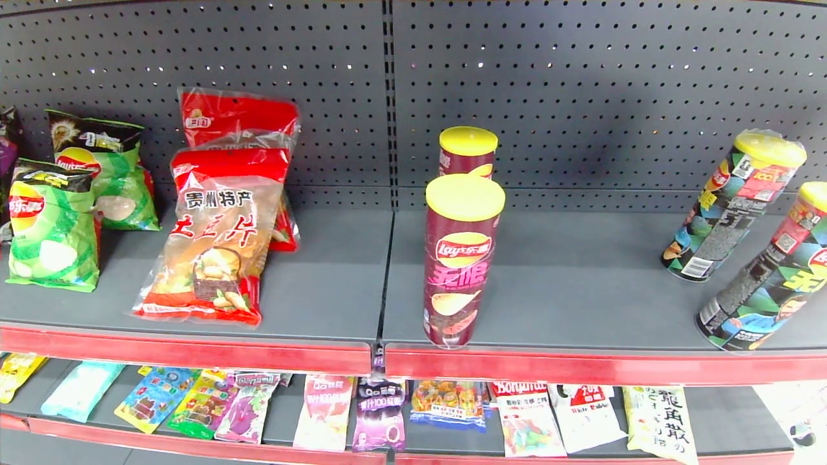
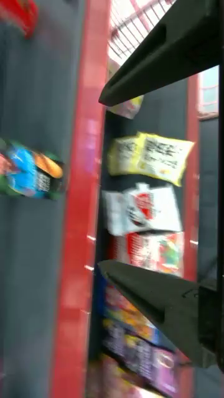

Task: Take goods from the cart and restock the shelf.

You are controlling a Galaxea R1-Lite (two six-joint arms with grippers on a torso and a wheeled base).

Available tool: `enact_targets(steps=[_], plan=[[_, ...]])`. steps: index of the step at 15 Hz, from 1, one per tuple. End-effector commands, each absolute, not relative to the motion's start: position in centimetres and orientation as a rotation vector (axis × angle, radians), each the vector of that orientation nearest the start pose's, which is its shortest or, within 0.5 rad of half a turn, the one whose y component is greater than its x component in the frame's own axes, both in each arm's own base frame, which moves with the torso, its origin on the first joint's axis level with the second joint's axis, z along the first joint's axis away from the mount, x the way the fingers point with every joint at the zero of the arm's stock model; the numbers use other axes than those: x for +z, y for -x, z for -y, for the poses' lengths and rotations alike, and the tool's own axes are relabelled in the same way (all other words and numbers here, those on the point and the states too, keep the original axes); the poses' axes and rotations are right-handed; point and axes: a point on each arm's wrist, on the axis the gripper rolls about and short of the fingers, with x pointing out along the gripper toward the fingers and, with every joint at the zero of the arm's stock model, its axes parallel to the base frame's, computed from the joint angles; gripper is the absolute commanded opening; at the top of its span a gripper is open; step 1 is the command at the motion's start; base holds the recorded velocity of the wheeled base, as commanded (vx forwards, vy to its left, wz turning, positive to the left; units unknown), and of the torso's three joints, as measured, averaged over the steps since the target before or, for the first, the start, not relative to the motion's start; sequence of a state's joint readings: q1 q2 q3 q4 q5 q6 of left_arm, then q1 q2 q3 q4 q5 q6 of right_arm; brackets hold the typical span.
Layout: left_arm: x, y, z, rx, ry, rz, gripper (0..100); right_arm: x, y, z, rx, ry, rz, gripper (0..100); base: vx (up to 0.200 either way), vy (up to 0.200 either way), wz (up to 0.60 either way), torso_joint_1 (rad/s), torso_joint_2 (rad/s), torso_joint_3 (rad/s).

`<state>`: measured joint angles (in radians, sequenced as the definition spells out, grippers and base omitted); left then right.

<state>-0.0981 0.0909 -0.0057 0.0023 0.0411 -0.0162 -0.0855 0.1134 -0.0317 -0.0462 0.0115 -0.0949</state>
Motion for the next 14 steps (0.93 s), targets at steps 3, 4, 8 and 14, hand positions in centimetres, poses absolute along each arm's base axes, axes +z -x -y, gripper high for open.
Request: enact_targets(steps=[3, 4, 8, 14], plan=[[7.81, 1.50, -0.05, 0.074, 0.002, -0.107, 100, 7.74, 1.67, -0.08, 0.114, 0.059, -0.084, 100, 0.000, 0.000, 0.00, 0.000, 0.00, 0.000], [7.77, 1.60, 0.04, 0.104, -0.001, -0.094, 100, 7.67, 1.69, -0.06, 0.104, 0.041, -0.079, 100, 0.000, 0.000, 0.00, 0.000, 0.00, 0.000], [7.76, 1.62, 0.23, 0.011, 0.010, -0.089, 100, 7.52, 2.28, -0.06, 0.029, 0.005, -0.003, 100, 0.000, 0.000, 0.00, 0.000, 0.00, 0.000], [7.60, 2.30, 0.02, -0.017, -0.011, 0.000, 100, 7.52, 2.28, -0.06, 0.029, 0.003, -0.003, 100, 0.000, 0.000, 0.00, 0.000, 0.00, 0.000]])
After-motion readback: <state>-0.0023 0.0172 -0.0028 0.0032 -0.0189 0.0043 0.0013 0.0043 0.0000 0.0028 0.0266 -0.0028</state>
